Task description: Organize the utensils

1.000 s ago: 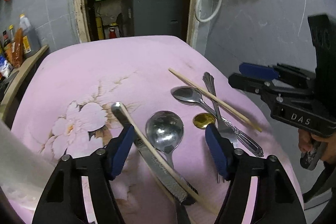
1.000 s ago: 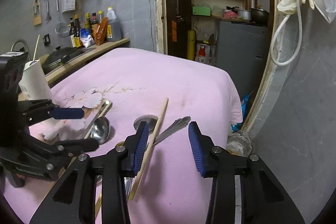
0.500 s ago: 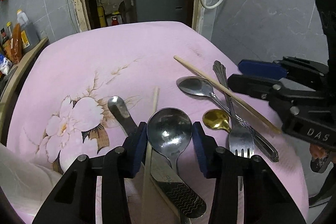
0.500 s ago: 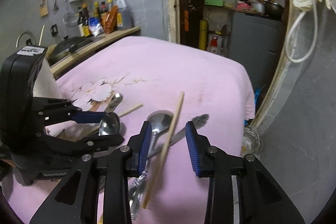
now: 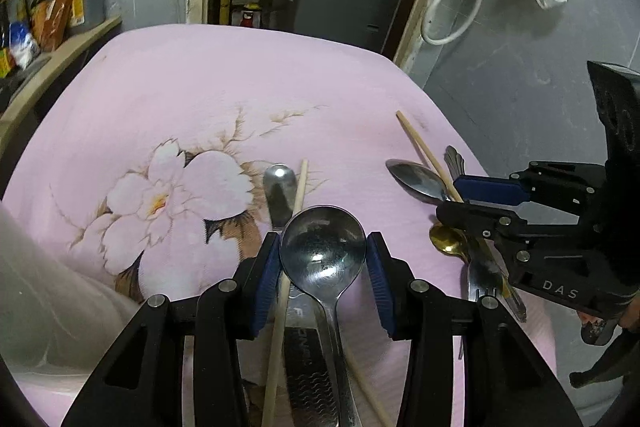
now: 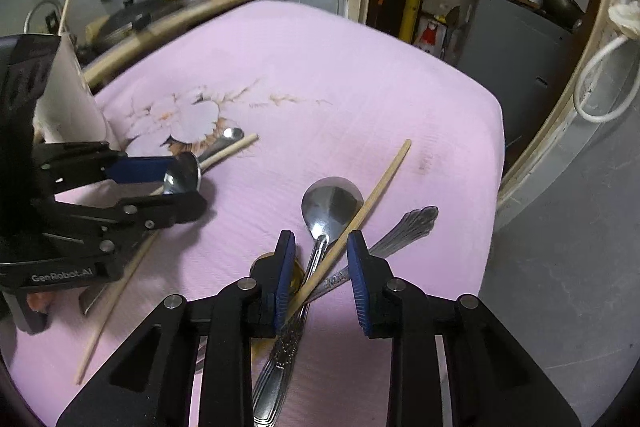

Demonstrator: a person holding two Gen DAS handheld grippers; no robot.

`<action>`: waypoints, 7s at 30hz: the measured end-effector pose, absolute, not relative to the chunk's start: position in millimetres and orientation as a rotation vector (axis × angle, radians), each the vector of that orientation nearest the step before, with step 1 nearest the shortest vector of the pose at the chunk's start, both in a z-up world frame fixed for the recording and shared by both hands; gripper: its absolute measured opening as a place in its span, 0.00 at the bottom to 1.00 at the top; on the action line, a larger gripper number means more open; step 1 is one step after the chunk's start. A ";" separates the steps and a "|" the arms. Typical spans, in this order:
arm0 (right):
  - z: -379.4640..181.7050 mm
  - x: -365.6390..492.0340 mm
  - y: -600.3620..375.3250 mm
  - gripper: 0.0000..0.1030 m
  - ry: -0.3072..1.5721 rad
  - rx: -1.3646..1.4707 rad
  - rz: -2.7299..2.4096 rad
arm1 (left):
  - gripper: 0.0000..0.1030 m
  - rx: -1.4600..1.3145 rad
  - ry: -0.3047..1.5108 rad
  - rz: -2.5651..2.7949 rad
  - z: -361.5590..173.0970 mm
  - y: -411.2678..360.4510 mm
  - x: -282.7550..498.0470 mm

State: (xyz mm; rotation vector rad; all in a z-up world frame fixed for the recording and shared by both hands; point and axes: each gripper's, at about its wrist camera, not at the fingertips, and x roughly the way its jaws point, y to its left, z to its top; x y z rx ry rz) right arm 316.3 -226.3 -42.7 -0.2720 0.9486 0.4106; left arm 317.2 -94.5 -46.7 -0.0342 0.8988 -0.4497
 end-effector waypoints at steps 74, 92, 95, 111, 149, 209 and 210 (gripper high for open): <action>-55.3 331.5 -227.7 0.04 0.858 -0.188 0.417 | 0.36 0.029 0.719 -0.400 -33.3 -104.1 288.8; -57.3 337.5 -233.4 0.02 0.899 -0.080 0.474 | 0.36 -0.013 0.632 -0.439 -20.4 -93.9 279.1; -47.7 323.0 -234.4 0.02 0.805 -0.072 0.476 | 0.36 -0.014 0.607 -0.444 -17.2 -93.5 277.1; -10.7 288.8 -227.9 0.01 0.539 -0.053 0.448 | 0.36 -0.073 0.433 -0.423 13.0 -75.6 259.8; 81.4 236.6 -156.0 0.01 0.097 -0.021 0.416 | 0.36 -0.167 0.234 -0.315 129.0 29.0 194.3; 76.7 217.1 -116.6 1.00 0.093 0.000 0.463 | 0.87 -0.180 0.234 -0.149 87.0 96.3 197.8; 77.0 213.3 -124.4 1.00 0.092 -0.008 0.454 | 0.89 -0.172 0.235 -0.157 86.3 90.8 194.9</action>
